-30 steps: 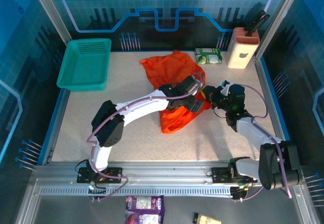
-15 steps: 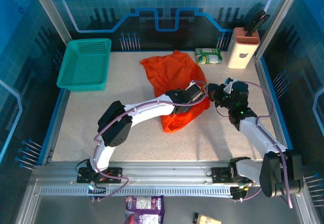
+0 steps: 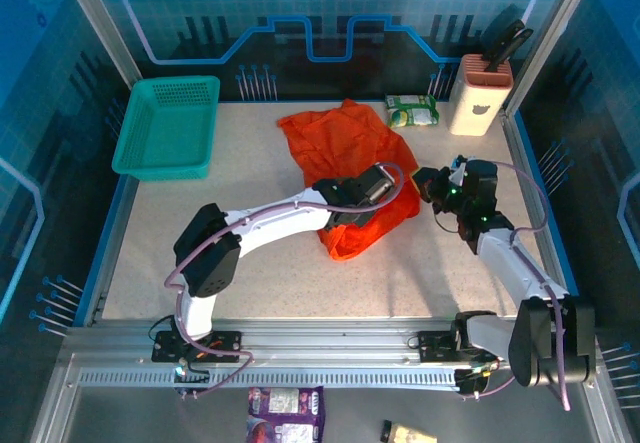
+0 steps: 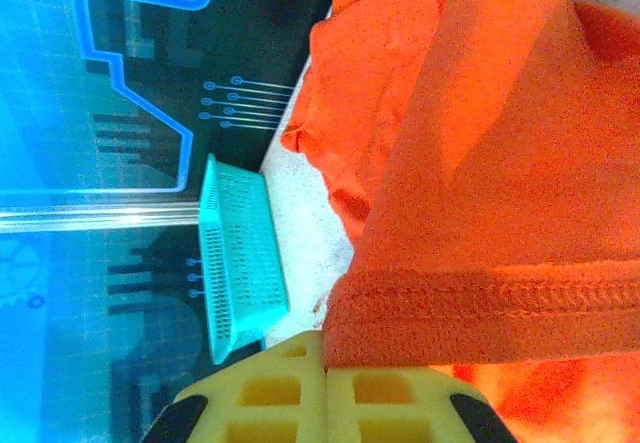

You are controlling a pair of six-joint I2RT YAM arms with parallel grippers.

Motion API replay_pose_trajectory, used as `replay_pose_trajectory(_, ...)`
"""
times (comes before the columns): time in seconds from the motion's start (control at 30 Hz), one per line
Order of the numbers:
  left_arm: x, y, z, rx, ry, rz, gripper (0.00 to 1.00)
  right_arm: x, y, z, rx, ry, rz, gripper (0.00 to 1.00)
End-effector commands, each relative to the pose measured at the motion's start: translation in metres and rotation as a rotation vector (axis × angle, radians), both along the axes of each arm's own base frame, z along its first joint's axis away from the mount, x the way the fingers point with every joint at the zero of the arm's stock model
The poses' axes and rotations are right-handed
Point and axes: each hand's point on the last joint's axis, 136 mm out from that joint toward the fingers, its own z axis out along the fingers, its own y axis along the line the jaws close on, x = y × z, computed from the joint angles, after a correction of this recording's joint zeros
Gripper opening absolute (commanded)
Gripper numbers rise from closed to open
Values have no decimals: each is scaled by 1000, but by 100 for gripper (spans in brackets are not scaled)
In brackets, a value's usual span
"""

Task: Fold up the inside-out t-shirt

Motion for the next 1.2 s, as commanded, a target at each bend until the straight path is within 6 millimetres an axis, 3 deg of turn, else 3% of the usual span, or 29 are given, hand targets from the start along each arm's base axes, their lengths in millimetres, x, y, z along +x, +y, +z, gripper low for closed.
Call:
replay_pose_trajectory(0.0, 1, -11, 41, -145, 34, -31, 0, -7, 1, -8, -94, 26, 94, 1)
replay_pose_trajectory(0.13, 6, -15, 66, -225, 91, -39, 0, -28, 6, -26, -175, 72, 190, 18)
replay_pose_trajectory(0.3, 6, -17, 79, -228, 145, -49, 0, -66, 11, -35, -306, 68, 258, 45)
replay_pose_trajectory(0.43, 9, -16, 85, -273, 188, -45, 0, -91, 27, -37, -416, -14, 320, 48)
replay_pose_trajectory(0.5, 9, -16, 90, -302, 202, -52, 0, -99, 34, -44, -490, -42, 331, 38)
replay_pose_trajectory(0.53, 10, -17, 91, -308, 208, -55, 0, -100, 39, -49, -553, -66, 337, 25)
replay_pose_trajectory(0.57, 10, -16, 93, -310, 209, -54, 0, -101, 46, -51, -598, -106, 358, 18)
replay_pose_trajectory(0.7, 5, -14, 98, -307, 222, -67, 0, -100, 79, -56, -834, -334, 458, 1)
replay_pose_trajectory(0.9, -5, -10, 109, -326, 237, -88, 0, -75, 113, -79, -1026, -483, 567, 0)
replay_pose_trajectory(1.17, -30, -13, 129, -382, 264, -133, 0, -26, 144, -91, -1084, -523, 559, 0)
